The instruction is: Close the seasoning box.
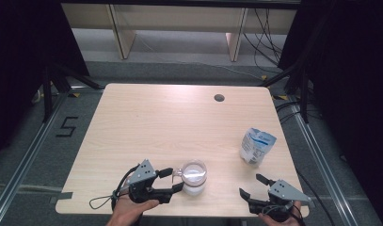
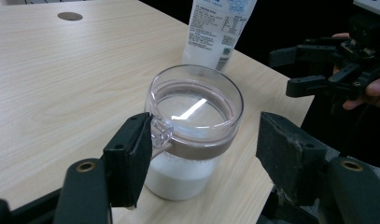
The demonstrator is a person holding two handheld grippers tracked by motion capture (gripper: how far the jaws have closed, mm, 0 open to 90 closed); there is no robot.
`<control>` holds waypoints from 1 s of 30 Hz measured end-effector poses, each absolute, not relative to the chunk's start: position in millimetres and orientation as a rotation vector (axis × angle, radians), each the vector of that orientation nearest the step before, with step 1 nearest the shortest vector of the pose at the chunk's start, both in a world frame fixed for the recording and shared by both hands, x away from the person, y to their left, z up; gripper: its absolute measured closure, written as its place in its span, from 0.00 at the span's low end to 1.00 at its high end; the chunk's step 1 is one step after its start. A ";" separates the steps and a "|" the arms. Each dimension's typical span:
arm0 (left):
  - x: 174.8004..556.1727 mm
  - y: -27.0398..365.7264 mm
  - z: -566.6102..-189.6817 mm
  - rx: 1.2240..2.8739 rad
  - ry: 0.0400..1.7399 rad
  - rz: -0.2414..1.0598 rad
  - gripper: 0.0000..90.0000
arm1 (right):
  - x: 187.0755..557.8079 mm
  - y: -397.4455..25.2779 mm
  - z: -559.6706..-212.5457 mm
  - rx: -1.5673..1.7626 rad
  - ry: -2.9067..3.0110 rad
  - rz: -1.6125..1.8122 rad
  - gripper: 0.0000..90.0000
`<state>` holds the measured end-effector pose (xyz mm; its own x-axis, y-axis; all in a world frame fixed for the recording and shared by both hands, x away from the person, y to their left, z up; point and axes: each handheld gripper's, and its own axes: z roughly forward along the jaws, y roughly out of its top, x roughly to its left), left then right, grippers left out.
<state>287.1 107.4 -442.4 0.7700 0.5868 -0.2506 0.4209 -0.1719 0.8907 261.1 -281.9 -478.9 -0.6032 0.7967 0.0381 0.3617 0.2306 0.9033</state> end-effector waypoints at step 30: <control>268.0 127.2 -460.2 1.826 0.828 0.222 0.31 | 256.8 -278.2 -477.7 1.015 2.089 1.397 0.17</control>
<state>268.0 127.2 -460.2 0.7413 0.6316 -0.2273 0.4327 -0.1907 0.8811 256.8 -278.2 -477.7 -0.6411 0.7660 0.0465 0.3355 0.2253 0.9147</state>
